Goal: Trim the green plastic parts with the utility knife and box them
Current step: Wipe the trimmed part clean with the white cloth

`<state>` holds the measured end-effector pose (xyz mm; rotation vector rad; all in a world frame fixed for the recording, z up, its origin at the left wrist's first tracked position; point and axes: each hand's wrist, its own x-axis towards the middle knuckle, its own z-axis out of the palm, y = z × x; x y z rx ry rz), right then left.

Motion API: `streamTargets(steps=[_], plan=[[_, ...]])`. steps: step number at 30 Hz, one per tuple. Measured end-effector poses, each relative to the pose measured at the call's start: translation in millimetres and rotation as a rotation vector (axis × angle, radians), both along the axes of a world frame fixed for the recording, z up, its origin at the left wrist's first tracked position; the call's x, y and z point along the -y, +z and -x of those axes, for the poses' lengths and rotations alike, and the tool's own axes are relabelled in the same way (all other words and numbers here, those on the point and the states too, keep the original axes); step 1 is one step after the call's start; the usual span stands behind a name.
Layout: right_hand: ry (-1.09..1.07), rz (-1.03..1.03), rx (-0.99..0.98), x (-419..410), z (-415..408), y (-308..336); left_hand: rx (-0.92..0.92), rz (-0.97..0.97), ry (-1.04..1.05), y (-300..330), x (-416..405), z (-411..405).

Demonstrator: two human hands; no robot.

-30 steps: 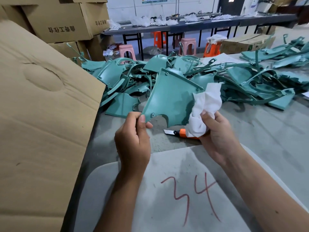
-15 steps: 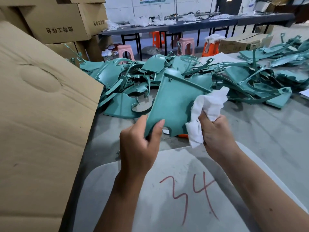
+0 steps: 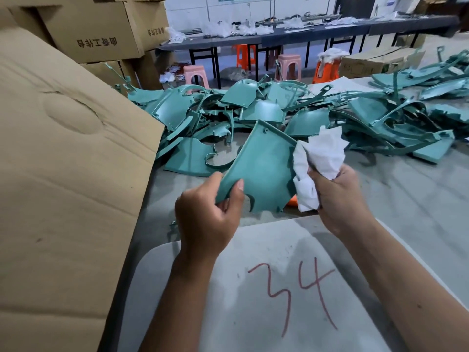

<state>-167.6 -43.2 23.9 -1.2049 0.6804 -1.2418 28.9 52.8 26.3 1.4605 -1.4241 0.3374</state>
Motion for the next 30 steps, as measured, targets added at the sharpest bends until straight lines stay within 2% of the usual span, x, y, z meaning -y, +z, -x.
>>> streamTargets(steps=[3,6,7,8,10,12,14,18,21,24,26,28,30], plan=[[-0.19,0.054,-0.094,2.9,5.4,-1.1,0.049,0.046,0.102,0.5,0.3,2.5],[-0.37,0.227,-0.343,4.9,13.3,-7.3,0.053,0.099,0.167,-1.7,2.2,3.6],[-0.387,0.26,-0.369,6.0,14.4,-8.1,0.054,0.131,0.185,-1.9,3.3,2.3],[-0.357,0.263,-0.331,5.2,13.9,-7.1,0.052,0.166,0.197,-1.8,4.3,1.5],[-0.271,0.185,-0.131,0.8,7.1,-2.4,0.036,0.208,0.212,-0.6,5.9,2.1],[-0.266,0.052,0.048,-1.2,1.5,0.1,0.014,0.248,0.231,2.6,6.4,4.3],[-0.292,-0.071,0.174,-1.6,0.0,1.4,-0.035,0.256,0.165,2.4,7.0,5.9],[-0.196,-0.291,0.432,-1.5,-2.7,11.7,-0.26,0.012,-0.158,-4.3,9.2,19.4],[-0.066,-0.339,0.48,-9.8,-7.8,17.7,-0.426,-0.226,-0.362,-8.7,10.9,37.8],[0.099,-0.304,0.363,-28.0,-20.6,15.1,-0.657,-0.257,-0.517,-10.3,14.0,52.3],[0.195,-0.26,0.247,-38.8,-26.6,12.4,-0.821,-0.143,-0.496,-10.3,16.1,54.1],[0.195,-0.127,-0.033,-40.5,-23.1,8.3,-0.93,-0.056,-0.408,-12.4,19.1,46.2],[0.138,0.079,-0.35,-35.3,-17.7,3.9,-0.97,-0.063,-0.44,-13.1,20.3,37.1]])
